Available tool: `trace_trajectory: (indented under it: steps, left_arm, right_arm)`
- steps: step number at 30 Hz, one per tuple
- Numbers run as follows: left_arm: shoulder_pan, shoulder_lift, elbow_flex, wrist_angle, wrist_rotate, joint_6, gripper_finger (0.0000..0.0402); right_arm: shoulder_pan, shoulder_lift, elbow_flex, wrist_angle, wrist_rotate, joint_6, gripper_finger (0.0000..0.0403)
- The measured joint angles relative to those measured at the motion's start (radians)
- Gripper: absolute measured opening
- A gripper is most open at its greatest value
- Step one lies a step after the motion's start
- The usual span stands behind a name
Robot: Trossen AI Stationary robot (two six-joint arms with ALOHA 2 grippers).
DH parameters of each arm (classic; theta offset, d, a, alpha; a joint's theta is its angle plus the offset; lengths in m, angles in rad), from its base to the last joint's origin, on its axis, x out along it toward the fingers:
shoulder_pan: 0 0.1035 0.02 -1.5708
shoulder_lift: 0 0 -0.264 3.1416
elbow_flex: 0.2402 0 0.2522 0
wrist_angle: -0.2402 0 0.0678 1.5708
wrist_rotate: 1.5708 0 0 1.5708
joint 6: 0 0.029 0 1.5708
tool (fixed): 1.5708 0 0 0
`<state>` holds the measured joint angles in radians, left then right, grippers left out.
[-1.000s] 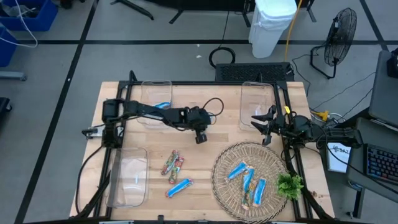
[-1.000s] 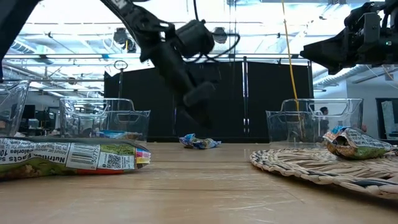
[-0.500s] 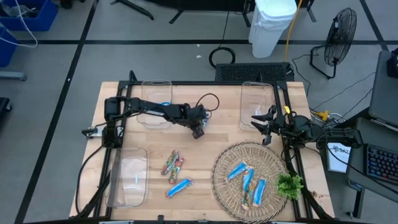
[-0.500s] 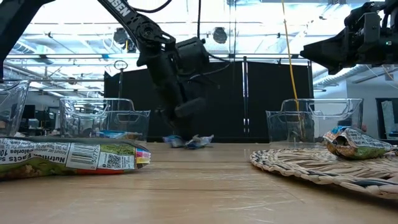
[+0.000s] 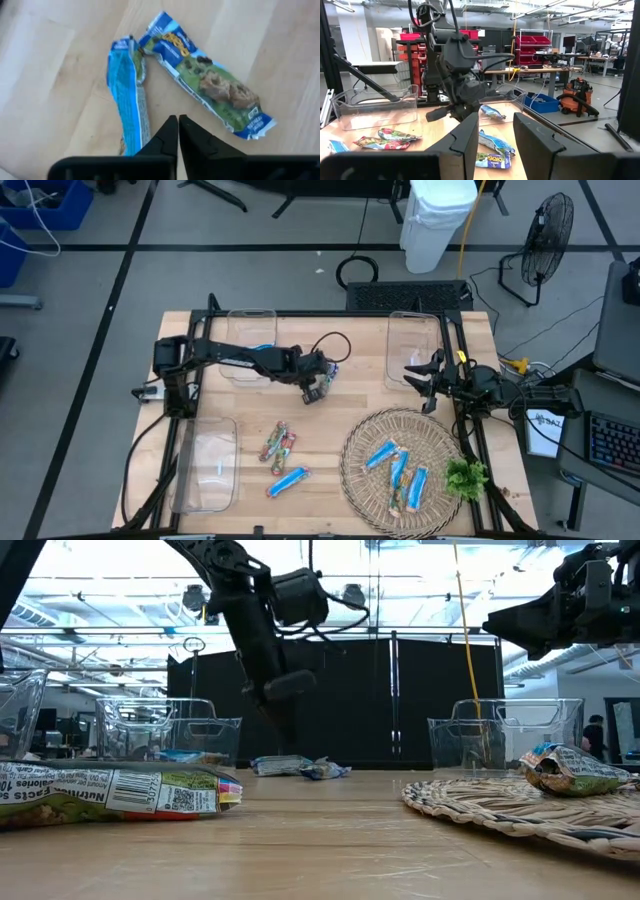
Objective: Pick and place Granola Bars by type
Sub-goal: Put the blue granola bar into the top left transparent bin
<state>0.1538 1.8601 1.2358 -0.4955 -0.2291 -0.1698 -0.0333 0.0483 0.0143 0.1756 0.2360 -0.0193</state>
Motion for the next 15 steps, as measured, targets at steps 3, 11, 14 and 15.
trace_trajectory:
  steps: [3,11,14,15]
  left_arm:
    - [0.002,-0.002,0.0,-0.01,-0.014,0.004,0.0056]
    - [0.008,0.038,-0.002,-0.019,-0.167,0.007,0.0167]
    - [0.022,0.038,-0.002,-0.023,-0.163,-0.008,0.0194]
    - [0.027,0.038,-0.002,-0.024,-0.16,-0.021,0.02]
  right_arm:
    - [0.0,0.0,0.0,0.0,0.0,0.0,0.0114]
    - [0.0,0.0,0.0,-0.001,0.0,0.0,0.0114]
    - [0.0,0.0,0.0,-0.001,0.0,0.0,0.0114]
    - [0.0,0.0,0.0,0.0,0.0,0.0,0.0114]
